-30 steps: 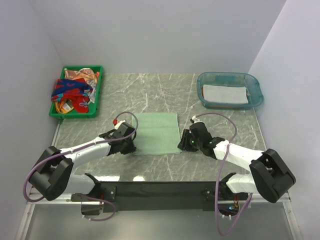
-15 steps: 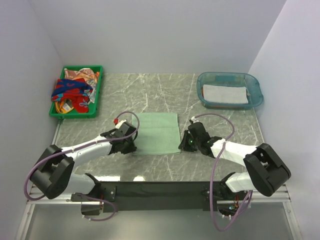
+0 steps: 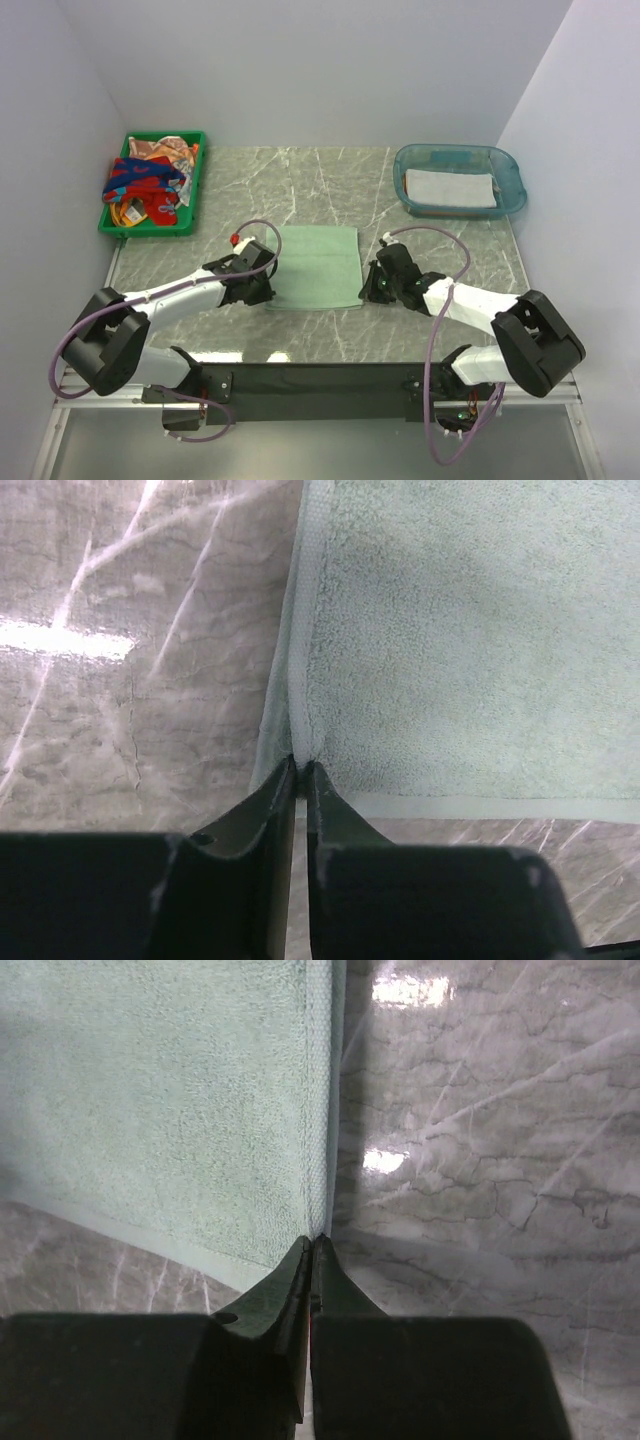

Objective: Fold and stack the towels
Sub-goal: Fold the towel

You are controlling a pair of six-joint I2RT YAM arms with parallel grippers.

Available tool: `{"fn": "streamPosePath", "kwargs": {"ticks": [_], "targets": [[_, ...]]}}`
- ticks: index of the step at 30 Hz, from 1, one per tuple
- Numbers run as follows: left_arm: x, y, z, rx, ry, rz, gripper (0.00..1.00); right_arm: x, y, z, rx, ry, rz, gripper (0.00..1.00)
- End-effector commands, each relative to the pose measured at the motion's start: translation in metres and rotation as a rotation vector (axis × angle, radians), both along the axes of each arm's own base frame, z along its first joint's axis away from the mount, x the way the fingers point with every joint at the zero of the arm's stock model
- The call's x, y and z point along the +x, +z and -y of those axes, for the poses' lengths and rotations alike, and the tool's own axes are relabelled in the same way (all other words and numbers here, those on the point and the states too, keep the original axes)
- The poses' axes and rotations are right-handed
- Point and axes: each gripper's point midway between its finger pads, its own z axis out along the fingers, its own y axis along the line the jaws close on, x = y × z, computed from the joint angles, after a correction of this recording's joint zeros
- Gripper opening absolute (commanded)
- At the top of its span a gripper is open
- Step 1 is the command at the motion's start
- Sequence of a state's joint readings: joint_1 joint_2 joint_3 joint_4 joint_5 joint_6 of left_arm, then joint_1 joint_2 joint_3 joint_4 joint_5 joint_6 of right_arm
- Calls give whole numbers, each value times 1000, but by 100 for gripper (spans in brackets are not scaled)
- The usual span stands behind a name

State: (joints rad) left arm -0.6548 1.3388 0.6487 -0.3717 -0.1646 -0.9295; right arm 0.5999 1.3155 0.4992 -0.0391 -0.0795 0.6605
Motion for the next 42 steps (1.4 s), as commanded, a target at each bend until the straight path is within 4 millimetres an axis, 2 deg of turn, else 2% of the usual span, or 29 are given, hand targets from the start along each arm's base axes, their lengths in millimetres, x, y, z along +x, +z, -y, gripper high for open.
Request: {"fn": "streamPosePath", "kwargs": {"ticks": [1, 4, 15, 24, 32, 35, 36, 38, 41, 42], "targets": [[11, 14, 8, -13, -11, 42, 11, 12, 24, -7, 19, 12, 66, 0], [12, 16, 9, -11, -15, 42, 1, 13, 27, -8, 22, 17, 66, 0], [10, 29, -14, 96, 20, 42, 1, 8, 43, -7, 23, 23, 59, 0], [-8, -19, -17, 119, 17, -69, 1, -8, 4, -10, 33, 28, -57, 0], [-18, -39, -26, 152, 34, -113, 1, -16, -18, 0, -15, 9, -106, 0], [-19, -39, -25, 136, 39, -112, 1, -20, -23, 3, -25, 8, -120, 8], [-19, -38, -24, 133, 37, -107, 1, -21, -23, 3, -26, 10, -121, 17], [-18, -36, -23, 123, 35, -99, 1, -21, -18, 4, -25, 15, -100, 21], [-16, -31, -20, 104, 28, -86, 1, -14, 2, 2, -2, 25, -38, 22], [-16, -29, -17, 95, 22, -82, 1, -14, 8, 1, -1, 30, -29, 29]]}}
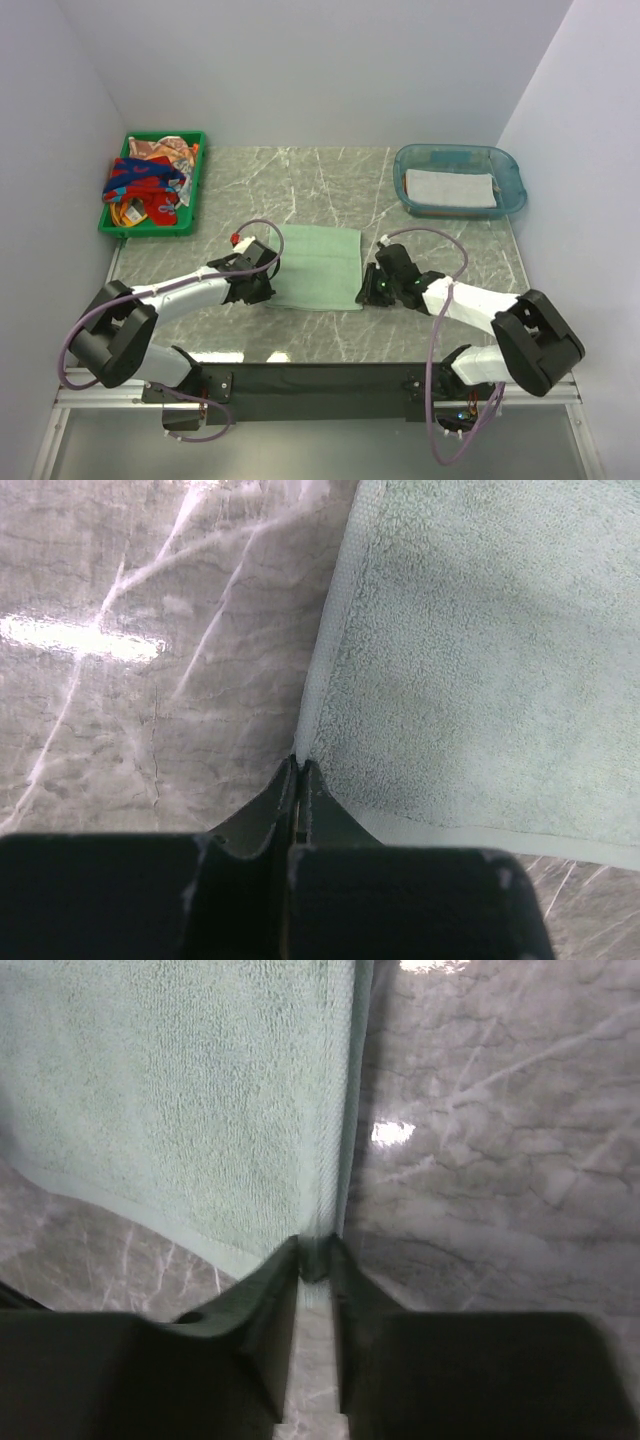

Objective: Fold and stack the towels
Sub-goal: Fold the towel

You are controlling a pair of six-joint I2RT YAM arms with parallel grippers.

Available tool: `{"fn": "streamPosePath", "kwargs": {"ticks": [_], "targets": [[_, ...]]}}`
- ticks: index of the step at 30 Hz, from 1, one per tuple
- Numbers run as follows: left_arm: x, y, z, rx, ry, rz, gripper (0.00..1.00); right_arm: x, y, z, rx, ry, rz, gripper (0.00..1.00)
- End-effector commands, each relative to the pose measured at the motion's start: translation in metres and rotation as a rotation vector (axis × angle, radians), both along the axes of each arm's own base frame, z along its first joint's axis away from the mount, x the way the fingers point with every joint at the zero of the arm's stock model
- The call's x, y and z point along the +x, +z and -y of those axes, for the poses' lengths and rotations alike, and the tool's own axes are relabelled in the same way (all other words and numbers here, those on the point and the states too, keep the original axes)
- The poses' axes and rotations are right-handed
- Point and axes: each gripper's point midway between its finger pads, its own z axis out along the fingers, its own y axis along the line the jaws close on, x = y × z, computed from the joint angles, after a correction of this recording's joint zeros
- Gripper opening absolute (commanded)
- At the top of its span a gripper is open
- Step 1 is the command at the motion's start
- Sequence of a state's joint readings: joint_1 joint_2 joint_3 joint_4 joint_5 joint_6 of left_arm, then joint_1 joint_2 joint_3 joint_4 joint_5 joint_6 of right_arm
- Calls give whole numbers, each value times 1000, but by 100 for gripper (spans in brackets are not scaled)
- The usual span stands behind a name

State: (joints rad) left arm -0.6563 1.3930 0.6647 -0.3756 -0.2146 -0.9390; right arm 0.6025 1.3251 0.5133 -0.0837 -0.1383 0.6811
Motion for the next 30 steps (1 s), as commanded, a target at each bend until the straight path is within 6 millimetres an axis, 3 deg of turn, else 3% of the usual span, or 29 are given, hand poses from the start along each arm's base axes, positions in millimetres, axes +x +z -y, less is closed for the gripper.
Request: {"fn": "streamPosePath", "kwargs": {"ticks": [1, 3, 5, 7, 12, 15, 18, 19, 21, 22, 24, 30], "targets": [[-21, -19, -10, 34, -8, -76, 1, 5, 27, 2, 5, 10, 87, 32], [-22, -18, -9, 30, -17, -77, 1, 13, 47, -1, 29, -1, 139, 43], [-23, -18, -10, 32, -18, -78, 1, 28, 79, -6, 76, -18, 229, 54], [-25, -19, -11, 27, -22, -83, 1, 43, 110, -15, 140, -21, 319, 60], [-32, -19, -11, 10, -30, -91, 1, 81, 162, -43, 306, -35, 482, 71], [-38, -19, -14, 9, -33, -95, 1, 108, 165, -64, 382, -33, 499, 72], [-40, -18, -14, 1, -39, -99, 1, 129, 180, -83, 469, -26, 543, 72], [-43, -21, -15, 0, -42, -105, 1, 139, 169, -90, 471, -25, 528, 72], [-47, -24, -15, -7, -40, -119, 1, 150, 172, -102, 528, -23, 550, 72], [-50, -27, -16, -7, -39, -128, 1, 158, 155, -107, 519, -33, 522, 72], [-56, -32, -17, -10, -40, -152, 1, 175, 139, -112, 534, -53, 521, 72], [-68, -37, -19, -37, -32, -177, 1, 216, 92, -102, 510, -155, 506, 72]]}}
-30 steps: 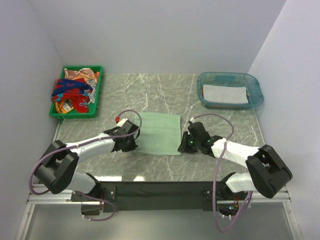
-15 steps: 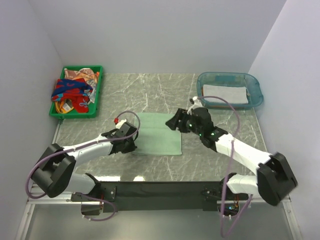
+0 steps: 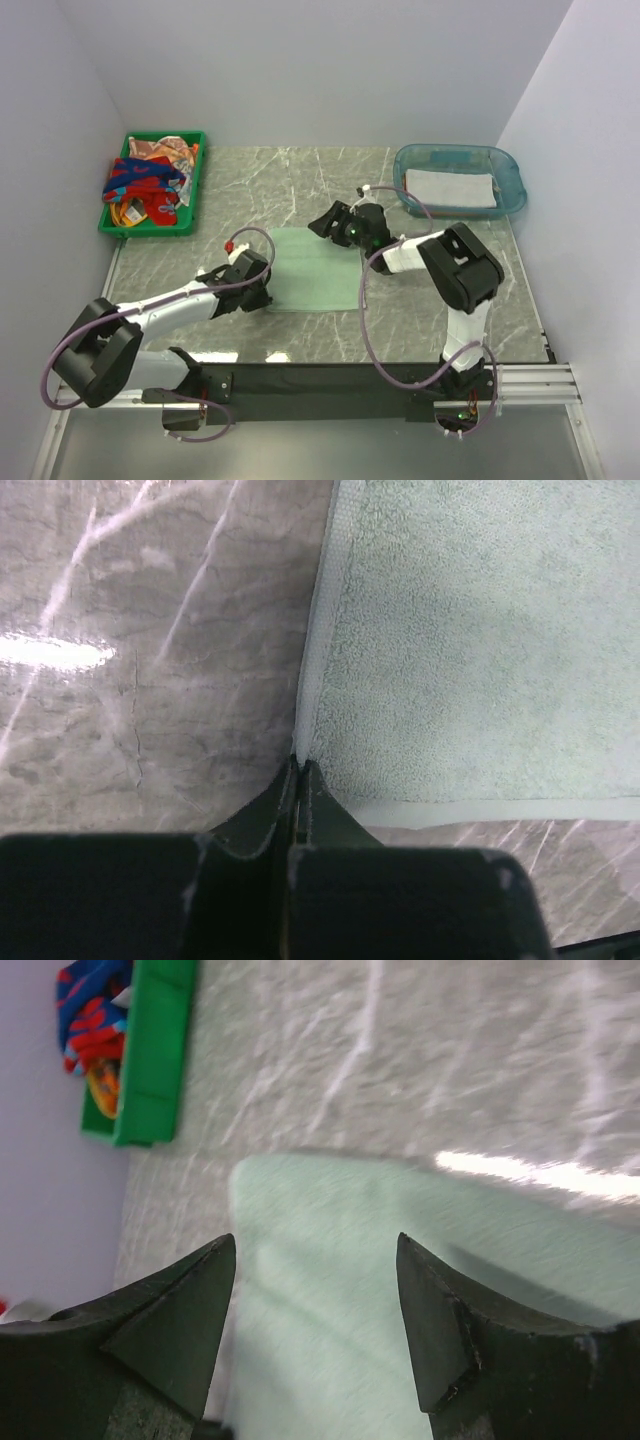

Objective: Fold and stack the towels
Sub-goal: Fold the towel

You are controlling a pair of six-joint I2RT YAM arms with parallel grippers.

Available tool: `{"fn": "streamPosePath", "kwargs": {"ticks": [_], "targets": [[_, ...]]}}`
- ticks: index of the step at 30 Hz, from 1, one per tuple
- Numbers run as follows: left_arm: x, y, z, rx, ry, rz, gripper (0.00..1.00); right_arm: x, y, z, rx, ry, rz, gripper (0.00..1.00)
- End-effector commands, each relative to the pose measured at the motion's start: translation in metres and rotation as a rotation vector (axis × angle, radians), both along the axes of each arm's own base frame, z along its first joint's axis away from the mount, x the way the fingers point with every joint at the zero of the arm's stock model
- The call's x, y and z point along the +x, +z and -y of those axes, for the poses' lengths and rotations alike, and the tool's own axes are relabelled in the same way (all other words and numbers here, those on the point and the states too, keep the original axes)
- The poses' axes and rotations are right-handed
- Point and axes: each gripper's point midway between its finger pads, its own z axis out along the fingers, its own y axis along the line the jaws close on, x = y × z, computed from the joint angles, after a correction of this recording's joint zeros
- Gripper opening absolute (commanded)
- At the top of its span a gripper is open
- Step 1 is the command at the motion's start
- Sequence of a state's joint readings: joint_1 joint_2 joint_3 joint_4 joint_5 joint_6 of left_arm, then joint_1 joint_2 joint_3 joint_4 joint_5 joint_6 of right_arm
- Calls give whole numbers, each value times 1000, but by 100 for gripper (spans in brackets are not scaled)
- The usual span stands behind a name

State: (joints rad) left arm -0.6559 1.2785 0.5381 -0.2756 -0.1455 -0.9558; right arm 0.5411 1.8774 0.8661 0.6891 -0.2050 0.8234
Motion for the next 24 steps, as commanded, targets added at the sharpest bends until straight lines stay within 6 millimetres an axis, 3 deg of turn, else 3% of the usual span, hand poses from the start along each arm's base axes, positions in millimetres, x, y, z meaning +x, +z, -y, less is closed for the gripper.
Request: {"fn": "streamPosePath", "kwargs": {"ticks": [1, 6, 11, 14, 16, 17, 21, 24], "targets": [[-55, -37, -23, 69, -22, -211, 1, 39, 22, 8, 91, -90, 101, 72], [-60, -38, -23, 51, -14, -223, 1, 49, -17, 34, 79, -173, 30, 72], [-63, -32, -22, 25, -8, -218, 1, 49, -35, 55, 103, -266, -30, 72], [-61, -24, -19, 3, -5, -202, 3, 48, -33, 49, 121, -240, -31, 72], [-58, -14, -19, -5, 5, -183, 18, 48, -38, 46, 108, -228, -48, 72], [-54, -4, -17, -22, 9, -154, 23, 48, -37, 45, 110, -221, -46, 72], [-25, 46, -8, -74, 39, -12, 59, 45, -40, 42, 111, -202, -53, 73], [1, 91, 7, -162, 45, 123, 70, 45, -39, 40, 111, -191, -56, 73]]}}
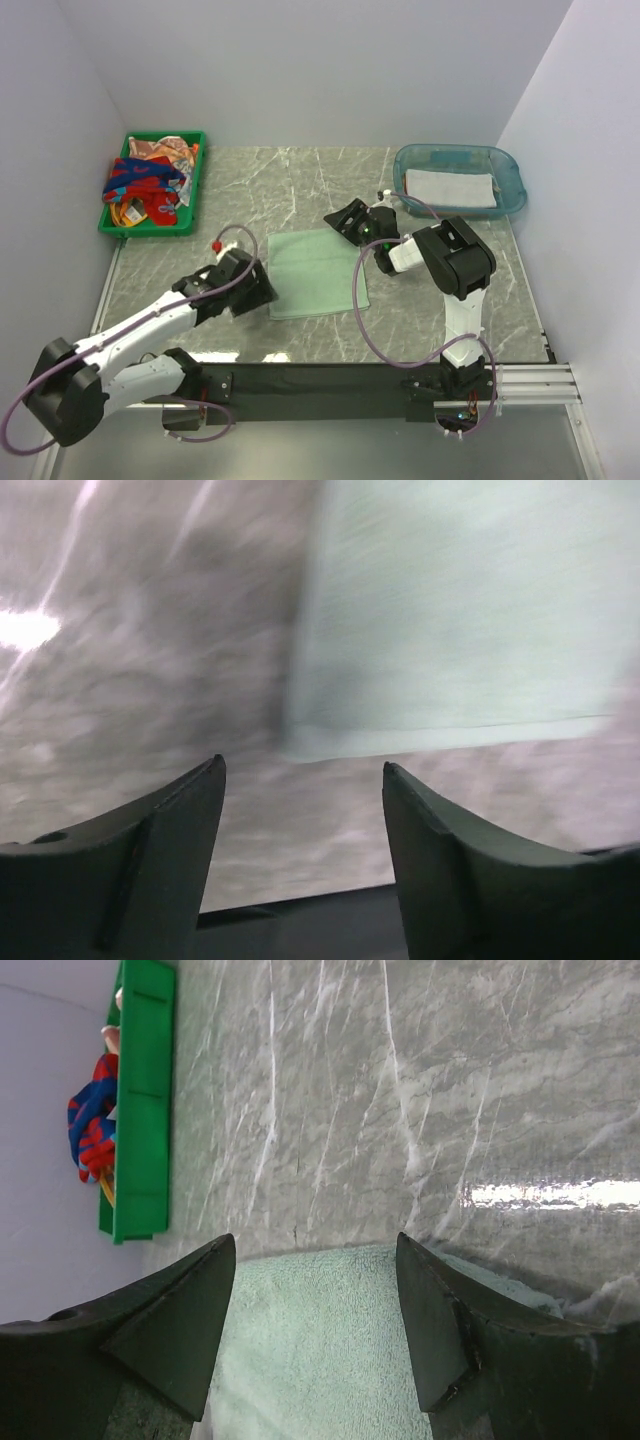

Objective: Fold and stack the towels
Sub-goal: Fold the towel

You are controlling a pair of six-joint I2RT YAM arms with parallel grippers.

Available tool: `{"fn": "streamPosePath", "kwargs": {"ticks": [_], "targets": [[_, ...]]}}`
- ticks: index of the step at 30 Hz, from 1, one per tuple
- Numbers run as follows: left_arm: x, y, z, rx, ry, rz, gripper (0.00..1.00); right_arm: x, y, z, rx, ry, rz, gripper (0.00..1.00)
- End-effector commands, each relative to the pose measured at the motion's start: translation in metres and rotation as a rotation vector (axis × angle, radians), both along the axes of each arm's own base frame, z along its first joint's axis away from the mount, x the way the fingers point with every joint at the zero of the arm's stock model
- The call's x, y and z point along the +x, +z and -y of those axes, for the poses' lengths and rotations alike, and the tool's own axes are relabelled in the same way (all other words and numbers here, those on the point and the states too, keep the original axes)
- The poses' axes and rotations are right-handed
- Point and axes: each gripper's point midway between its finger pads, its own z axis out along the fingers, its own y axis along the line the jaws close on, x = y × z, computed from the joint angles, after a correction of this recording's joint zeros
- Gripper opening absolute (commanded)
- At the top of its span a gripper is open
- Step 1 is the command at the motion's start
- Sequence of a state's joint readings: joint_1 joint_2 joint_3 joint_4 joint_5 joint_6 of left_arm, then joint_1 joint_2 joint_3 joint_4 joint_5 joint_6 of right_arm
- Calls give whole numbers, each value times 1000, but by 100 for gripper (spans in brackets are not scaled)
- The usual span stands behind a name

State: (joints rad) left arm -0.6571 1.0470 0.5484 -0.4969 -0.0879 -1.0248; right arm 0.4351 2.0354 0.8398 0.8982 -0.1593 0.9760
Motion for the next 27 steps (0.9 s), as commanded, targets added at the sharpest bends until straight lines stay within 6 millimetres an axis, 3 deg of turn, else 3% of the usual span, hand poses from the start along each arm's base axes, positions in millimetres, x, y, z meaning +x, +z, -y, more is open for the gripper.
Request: {"fn": "streamPosePath", "kwargs": {"ticks": [1, 3, 5, 6, 8, 9, 13, 18, 25, 27], "targets": [[39, 66, 17, -93, 30, 200, 71, 3, -2, -4, 0, 10, 6, 73], [67, 96, 32, -166, 36, 318, 69, 3, 0, -5, 3, 16, 9, 73], [90, 104, 39, -190, 46, 377, 68, 4, 1, -5, -1, 19, 12, 73], [112, 119, 41, -244, 75, 454, 66, 4, 1, -6, -3, 21, 12, 73], [135, 116, 52, -326, 78, 470, 62, 3, 0, -6, -7, 20, 8, 73], [155, 130, 52, -396, 102, 548, 58, 4, -1, -5, -9, 17, 3, 73], [196, 106, 72, -466, 94, 552, 53, 3, -4, -4, -6, 13, -9, 73], [226, 96, 90, -558, 80, 606, 52, 2, -8, -7, -1, 24, -18, 73], [240, 96, 108, -690, 62, 668, 52, 2, -9, -4, -26, 22, -22, 73], [245, 81, 107, -678, 80, 647, 52, 2, -10, -4, -24, 18, -26, 73]]}}
